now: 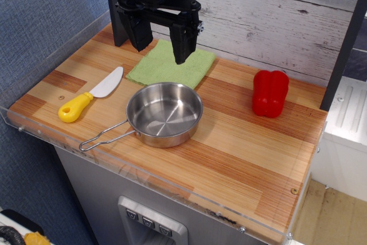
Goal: Move the red object into the pot.
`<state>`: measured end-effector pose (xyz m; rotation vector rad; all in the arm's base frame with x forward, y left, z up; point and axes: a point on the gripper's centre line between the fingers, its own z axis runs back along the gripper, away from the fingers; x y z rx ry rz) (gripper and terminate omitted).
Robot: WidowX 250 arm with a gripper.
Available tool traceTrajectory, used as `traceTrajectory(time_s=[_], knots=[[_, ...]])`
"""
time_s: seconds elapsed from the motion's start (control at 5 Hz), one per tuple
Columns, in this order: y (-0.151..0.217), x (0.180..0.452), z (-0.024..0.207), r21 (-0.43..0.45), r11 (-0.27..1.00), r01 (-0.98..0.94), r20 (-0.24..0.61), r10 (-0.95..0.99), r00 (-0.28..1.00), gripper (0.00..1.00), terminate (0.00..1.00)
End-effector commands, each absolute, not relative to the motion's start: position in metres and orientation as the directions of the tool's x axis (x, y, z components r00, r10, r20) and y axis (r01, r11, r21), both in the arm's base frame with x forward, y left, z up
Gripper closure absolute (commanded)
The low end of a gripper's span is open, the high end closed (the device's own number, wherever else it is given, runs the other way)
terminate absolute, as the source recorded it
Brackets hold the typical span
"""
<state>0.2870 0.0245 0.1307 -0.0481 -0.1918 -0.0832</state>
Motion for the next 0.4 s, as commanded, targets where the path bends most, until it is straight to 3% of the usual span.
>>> traceTrajectory(time_s=[0.0,0.2], knots=[[0.024,0.287,0.131,-0.040,0.995,0.087,0.192,-0.078,0.978,0.00,0.00],[0.003,0.300,0.128,-0.051,0.990,0.132,0.192,-0.120,0.974,0.00,0.00]])
